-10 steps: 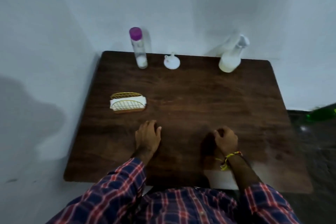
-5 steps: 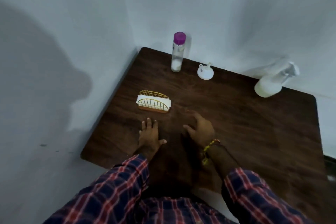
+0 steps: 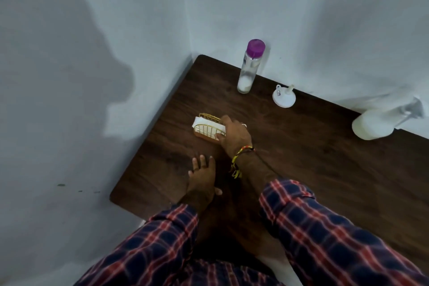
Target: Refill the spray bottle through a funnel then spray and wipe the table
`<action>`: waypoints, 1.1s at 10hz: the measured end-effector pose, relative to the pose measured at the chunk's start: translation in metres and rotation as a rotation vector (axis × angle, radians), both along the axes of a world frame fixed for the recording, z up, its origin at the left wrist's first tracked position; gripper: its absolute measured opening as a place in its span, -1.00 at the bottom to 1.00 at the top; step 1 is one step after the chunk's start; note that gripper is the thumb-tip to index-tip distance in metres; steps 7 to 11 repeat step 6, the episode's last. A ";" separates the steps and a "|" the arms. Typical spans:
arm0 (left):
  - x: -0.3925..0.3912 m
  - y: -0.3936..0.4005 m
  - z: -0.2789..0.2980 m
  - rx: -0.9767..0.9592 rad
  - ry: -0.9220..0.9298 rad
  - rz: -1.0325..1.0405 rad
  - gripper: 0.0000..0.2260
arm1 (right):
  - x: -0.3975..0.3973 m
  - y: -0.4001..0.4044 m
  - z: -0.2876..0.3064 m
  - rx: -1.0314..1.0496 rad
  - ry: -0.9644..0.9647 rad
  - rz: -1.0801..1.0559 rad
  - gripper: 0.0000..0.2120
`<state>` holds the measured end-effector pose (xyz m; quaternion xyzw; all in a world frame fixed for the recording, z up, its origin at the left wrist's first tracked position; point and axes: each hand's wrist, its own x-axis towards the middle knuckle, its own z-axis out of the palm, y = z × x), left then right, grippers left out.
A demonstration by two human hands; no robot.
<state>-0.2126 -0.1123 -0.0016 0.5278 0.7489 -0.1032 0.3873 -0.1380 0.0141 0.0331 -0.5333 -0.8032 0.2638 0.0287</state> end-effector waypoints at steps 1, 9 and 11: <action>-0.001 0.001 -0.001 -0.019 -0.030 0.008 0.01 | 0.009 0.019 0.002 -0.003 0.003 -0.041 -0.53; -0.002 0.002 0.012 -0.041 -0.014 -0.003 0.02 | 0.031 0.008 0.008 0.020 0.023 -0.220 -0.14; -0.002 0.002 0.012 -0.041 -0.014 -0.003 0.02 | 0.031 0.008 0.008 0.020 0.023 -0.220 -0.14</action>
